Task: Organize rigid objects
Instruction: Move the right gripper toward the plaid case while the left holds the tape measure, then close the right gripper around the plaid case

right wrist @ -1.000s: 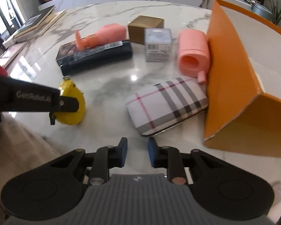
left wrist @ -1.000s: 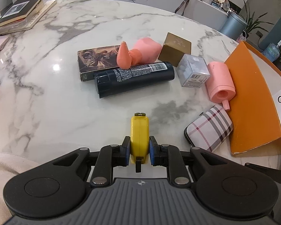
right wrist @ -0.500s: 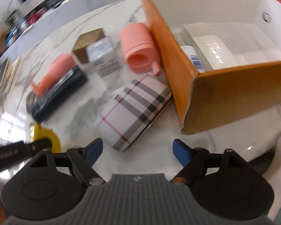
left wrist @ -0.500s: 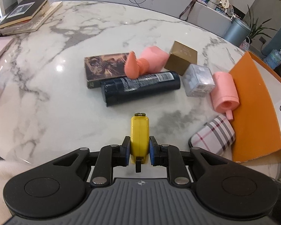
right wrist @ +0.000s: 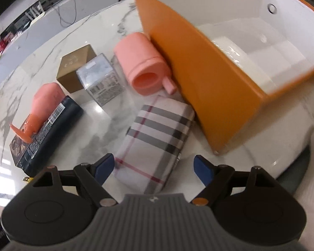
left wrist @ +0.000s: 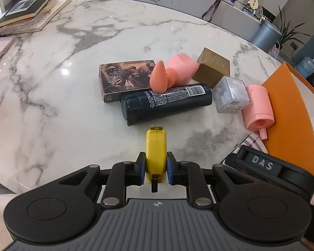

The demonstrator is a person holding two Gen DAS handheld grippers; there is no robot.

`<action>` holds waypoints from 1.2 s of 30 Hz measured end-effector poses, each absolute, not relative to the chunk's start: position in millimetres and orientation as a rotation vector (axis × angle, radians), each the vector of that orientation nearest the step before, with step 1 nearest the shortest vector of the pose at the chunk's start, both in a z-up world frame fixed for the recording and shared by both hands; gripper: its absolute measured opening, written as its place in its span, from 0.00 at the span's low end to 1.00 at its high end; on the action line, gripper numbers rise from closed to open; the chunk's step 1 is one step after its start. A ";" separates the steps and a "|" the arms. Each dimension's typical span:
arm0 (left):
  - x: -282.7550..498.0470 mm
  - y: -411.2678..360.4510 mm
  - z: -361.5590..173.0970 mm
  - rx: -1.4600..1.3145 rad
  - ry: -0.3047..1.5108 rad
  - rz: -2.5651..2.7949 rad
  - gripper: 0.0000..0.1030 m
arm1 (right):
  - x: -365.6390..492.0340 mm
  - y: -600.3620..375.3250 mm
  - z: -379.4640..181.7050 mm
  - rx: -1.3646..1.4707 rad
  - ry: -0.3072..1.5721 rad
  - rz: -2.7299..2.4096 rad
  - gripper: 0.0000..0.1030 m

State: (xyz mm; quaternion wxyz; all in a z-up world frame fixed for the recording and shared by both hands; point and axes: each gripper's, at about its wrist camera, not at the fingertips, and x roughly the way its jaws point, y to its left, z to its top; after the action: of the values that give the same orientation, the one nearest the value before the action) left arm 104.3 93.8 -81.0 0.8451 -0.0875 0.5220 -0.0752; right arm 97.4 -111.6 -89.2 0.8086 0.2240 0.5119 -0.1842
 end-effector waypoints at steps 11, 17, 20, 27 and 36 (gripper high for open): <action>102.3 95.5 -81.7 -0.192 1.089 -0.166 0.21 | 113.6 -95.4 -92.3 0.212 1.186 -0.207 0.73; 101.2 96.1 -81.2 -0.196 1.090 -0.165 0.21 | 108.5 -87.0 -91.7 0.108 1.199 -0.084 0.68; 101.0 96.0 -80.6 -0.198 1.092 -0.164 0.21 | 102.7 -81.1 -89.8 0.067 1.203 -0.014 0.67; 100.9 96.8 -81.0 -0.202 1.092 -0.165 0.21 | 97.5 -55.6 -88.5 -0.088 1.225 0.258 0.67; 100.9 96.2 -81.4 -0.205 1.094 -0.183 0.21 | 96.3 -71.9 -90.3 -0.185 1.290 0.371 0.68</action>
State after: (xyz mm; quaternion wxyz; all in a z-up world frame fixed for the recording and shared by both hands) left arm 100.9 96.2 -81.4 0.8450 -0.0970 0.5187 -0.0865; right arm 96.3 -71.9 -90.3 0.7791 -0.0854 0.5969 0.1716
